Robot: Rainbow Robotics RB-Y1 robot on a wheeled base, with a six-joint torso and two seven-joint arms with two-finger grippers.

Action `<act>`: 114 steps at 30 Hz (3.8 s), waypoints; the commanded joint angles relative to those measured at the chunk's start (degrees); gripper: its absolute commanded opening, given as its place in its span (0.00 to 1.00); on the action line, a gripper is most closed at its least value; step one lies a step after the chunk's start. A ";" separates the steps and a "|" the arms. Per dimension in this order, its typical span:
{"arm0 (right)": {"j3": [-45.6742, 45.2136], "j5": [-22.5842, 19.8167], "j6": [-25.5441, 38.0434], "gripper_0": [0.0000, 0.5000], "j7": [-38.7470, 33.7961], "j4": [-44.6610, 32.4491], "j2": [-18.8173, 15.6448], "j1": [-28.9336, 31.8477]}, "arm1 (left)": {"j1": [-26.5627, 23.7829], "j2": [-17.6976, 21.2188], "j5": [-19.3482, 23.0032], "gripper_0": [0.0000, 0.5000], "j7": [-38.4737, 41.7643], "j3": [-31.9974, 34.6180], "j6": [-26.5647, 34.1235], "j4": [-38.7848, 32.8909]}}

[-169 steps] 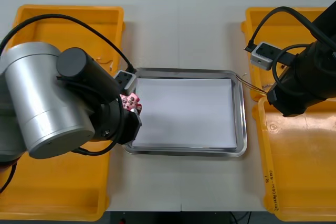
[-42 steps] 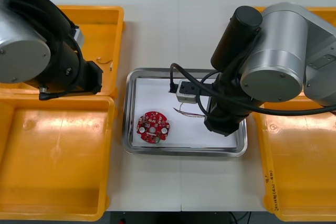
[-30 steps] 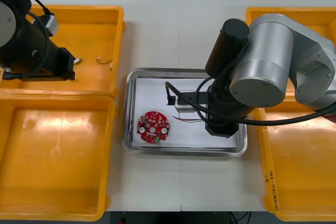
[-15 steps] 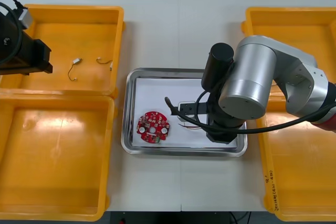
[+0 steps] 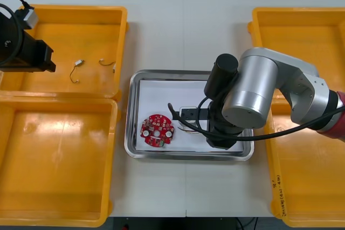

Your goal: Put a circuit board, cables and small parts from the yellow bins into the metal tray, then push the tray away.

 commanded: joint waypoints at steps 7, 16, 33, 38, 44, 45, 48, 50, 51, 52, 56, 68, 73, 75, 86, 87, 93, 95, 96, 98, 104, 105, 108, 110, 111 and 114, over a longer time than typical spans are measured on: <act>0.89 0.27 -1.74 0.00 2.52 0.08 -0.19 3.25 | -6.62 0.31 -1.70 1.00 -4.42 -5.37 -5.68 7.32; 0.97 0.54 -2.53 0.06 2.44 0.08 -0.37 3.43 | -9.96 -2.68 -3.89 1.00 -5.12 -9.85 -11.75 14.35; 0.01 3.61 -5.51 1.00 2.44 0.08 -0.28 3.34 | -14.09 -8.39 -7.59 1.00 -6.53 -16.00 -21.42 23.93; -3.16 3.09 -4.28 1.00 2.70 -0.98 -0.37 3.34 | -14.18 -9.53 -7.94 1.00 -7.41 -16.62 -24.49 25.95; -7.55 2.56 -0.50 1.00 2.17 -2.82 -0.37 3.25 | -14.18 -10.15 -8.38 1.00 -8.28 -16.71 -25.90 27.01; -8.17 2.47 0.02 1.00 2.17 -2.91 -0.37 3.25 | -14.18 -10.24 -8.47 1.00 -8.37 -16.71 -26.16 27.19; -11.95 2.21 3.01 1.00 1.91 -4.23 -0.37 3.25 | -14.18 -10.33 -10.49 1.00 -8.90 -17.32 -27.48 27.54; -15.29 1.86 5.38 1.00 1.65 -5.37 -0.37 3.25 | -14.18 -10.33 -11.28 1.00 -9.25 -17.59 -28.54 28.24; -16.87 1.77 6.26 1.00 1.47 -5.90 -0.37 3.25 | -14.18 -10.33 -11.19 1.00 -9.52 -17.59 -28.97 28.68; -17.66 1.68 6.61 1.00 1.38 -6.16 -0.37 3.25 | -14.27 -10.33 -11.19 1.00 -9.69 -17.59 -29.15 28.86; -22.41 1.15 9.87 1.00 0.50 -7.57 -0.37 3.34 | -14.27 -10.33 -11.28 1.00 -10.75 -17.59 -30.82 30.17; -37.08 1.24 22.61 1.00 -2.49 -7.57 -0.37 3.25 | -14.27 -10.33 -8.90 1.00 -12.42 -17.59 -31.79 32.46; -42.27 1.94 23.45 1.00 -9.52 -7.57 -0.37 3.34 | -14.27 -10.33 -7.06 1.00 -13.21 -17.59 -32.84 33.95; -43.67 2.21 23.45 1.00 -11.63 -7.39 -0.37 3.34 | -14.18 -10.33 -6.88 1.00 -13.47 -17.59 -33.02 34.30; -52.73 4.40 23.45 1.00 -19.10 0.87 -0.89 3.34 | -14.27 -10.33 -5.56 1.00 -14.00 -17.59 -33.81 34.83; -53.08 4.76 23.45 1.00 -19.10 1.40 -0.98 3.34 | -14.27 -10.33 -5.56 1.00 -14.00 -17.59 -33.90 34.92; -55.54 10.56 23.45 1.00 -19.27 5.97 -1.33 3.34 | -14.27 -10.33 -5.56 1.00 -14.00 -17.59 -33.90 34.92; -56.24 13.46 23.45 1.00 -19.27 7.64 -1.33 3.25 | -14.27 -10.33 -5.56 1.00 -14.09 -17.59 -34.07 34.83; -56.42 14.25 23.45 1.00 -19.18 7.99 -1.33 3.25 | -14.27 -10.33 -5.56 1.00 -14.09 -17.59 -34.16 34.92; -57.12 15.57 23.45 1.00 -19.27 9.57 -1.33 3.25 | -14.27 -10.24 -5.56 1.00 -14.09 -17.59 -34.16 34.83; -58.88 16.45 23.45 1.00 -19.45 14.49 -1.33 3.25 | -14.71 -10.24 -5.21 1.00 -14.44 -17.59 -34.16 35.62; -58.97 16.53 23.31 1.00 -19.45 14.93 -1.42 3.25 | -14.80 -10.15 -5.13 1.00 -14.52 -17.59 -34.07 35.80; -58.97 16.80 20.85 1.00 -19.62 17.04 -1.33 3.25 | -15.24 -10.24 -4.69 1.00 -15.14 -17.59 -34.16 36.59; -58.97 16.62 18.74 1.00 -19.89 18.97 -0.98 3.25 | -15.50 -10.15 -4.51 1.00 -15.40 -17.67 -34.16 37.03; -58.97 16.62 18.22 1.00 -19.98 19.50 -0.89 3.25 | -15.50 -10.24 -4.42 1.00 -15.49 -17.59 -34.25 37.03; -58.97 17.50 15.32 1.00 -20.24 22.14 0.07 3.17 | -15.50 -10.24 -4.33 1.00 -15.84 -17.59 -34.51 37.20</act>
